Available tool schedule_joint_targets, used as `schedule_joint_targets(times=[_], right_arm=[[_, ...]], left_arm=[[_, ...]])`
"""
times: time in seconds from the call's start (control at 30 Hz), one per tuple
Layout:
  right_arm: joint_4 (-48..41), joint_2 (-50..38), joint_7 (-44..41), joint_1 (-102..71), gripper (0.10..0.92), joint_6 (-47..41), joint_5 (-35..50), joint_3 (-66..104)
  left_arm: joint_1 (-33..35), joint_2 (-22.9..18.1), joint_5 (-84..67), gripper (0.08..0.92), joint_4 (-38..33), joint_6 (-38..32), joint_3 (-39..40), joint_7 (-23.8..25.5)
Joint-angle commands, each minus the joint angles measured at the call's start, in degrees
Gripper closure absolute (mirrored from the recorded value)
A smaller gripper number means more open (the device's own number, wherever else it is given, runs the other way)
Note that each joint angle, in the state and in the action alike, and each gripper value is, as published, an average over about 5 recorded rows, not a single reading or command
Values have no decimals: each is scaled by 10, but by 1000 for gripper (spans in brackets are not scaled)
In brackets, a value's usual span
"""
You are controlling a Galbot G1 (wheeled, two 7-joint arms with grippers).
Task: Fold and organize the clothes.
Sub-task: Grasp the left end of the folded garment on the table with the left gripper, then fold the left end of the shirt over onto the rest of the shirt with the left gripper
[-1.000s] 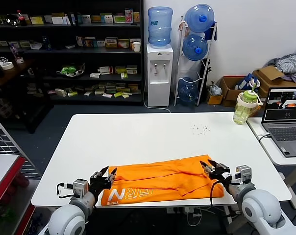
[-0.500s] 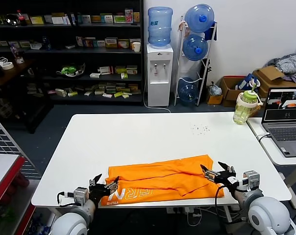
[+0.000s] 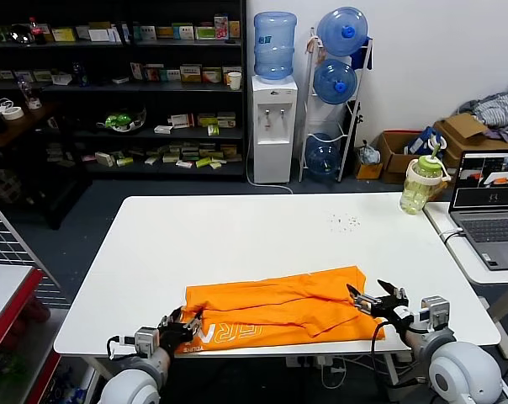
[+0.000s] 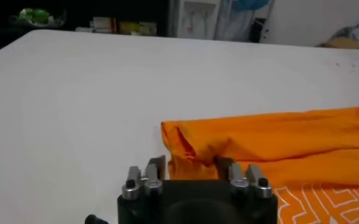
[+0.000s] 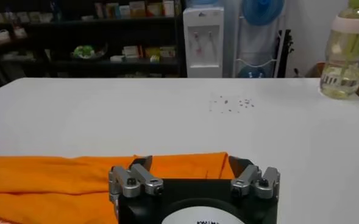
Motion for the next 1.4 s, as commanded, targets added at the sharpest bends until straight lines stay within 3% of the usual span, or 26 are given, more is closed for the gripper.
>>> schedule_joint_targets(times=[0.03, 0.43, 0.63, 0.77, 0.97, 1.17, 1.4], right_arm=[[0, 2, 0, -4, 203, 1, -1, 3], [-6, 12, -1, 0, 203, 4, -7, -5], [-6, 18, -1, 5, 203, 5, -10, -13], [-7, 21, -2, 9, 203, 6, -12, -19], [-8, 27, -5, 15, 203, 9, -15, -27], [-10, 32, -8, 21, 203, 12, -20, -37], [-13, 35, -10, 22, 203, 14, -27, -42]], left_arm=[[-5, -12, 5, 501, 30, -4, 2, 0], [1, -12, 4, 845, 5, -17, -1, -4], [12, 13, -1, 888, -41, -12, -9, -10], [21, 62, -22, 888, -71, -1, -34, -16], [44, 169, -62, 888, -73, 5, -112, -5], [53, 257, -77, 888, -23, 2, -184, 28], [69, 349, -25, 888, 52, -24, -198, 67]])
